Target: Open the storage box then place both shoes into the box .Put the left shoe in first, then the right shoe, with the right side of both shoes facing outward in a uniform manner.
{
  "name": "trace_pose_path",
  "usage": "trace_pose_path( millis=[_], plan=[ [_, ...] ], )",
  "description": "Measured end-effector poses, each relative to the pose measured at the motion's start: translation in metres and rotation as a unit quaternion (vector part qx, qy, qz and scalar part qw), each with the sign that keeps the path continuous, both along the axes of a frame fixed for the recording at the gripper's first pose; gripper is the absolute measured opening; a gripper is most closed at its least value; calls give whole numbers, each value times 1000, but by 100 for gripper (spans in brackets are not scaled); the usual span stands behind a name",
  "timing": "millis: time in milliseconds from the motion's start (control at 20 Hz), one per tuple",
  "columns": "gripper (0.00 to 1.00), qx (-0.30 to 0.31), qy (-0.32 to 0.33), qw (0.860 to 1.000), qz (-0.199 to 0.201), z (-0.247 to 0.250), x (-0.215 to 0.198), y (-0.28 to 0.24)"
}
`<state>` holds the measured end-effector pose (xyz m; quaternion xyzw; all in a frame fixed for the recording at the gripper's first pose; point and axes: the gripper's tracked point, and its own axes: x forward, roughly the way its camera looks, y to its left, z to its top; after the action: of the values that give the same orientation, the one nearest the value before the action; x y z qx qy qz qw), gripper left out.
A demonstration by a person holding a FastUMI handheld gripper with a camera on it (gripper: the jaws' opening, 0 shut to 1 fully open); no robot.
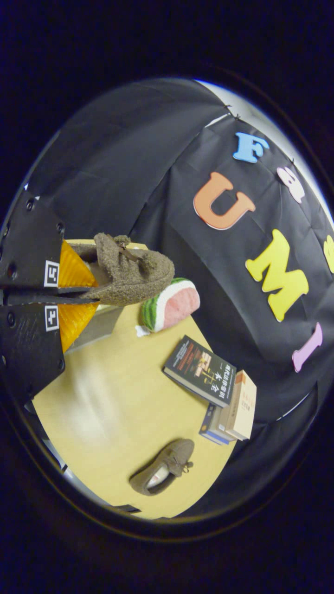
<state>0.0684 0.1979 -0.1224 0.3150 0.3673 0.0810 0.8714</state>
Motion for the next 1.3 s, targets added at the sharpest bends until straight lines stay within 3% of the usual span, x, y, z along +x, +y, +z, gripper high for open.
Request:
trace_pose_path(
  millis=[550, 1300],
  plan=[
    [0, -13, 63, 997, 42, -82, -14, 101],
    [0, -22, 102, 993, 62, -131, -24, 118]
  ],
)
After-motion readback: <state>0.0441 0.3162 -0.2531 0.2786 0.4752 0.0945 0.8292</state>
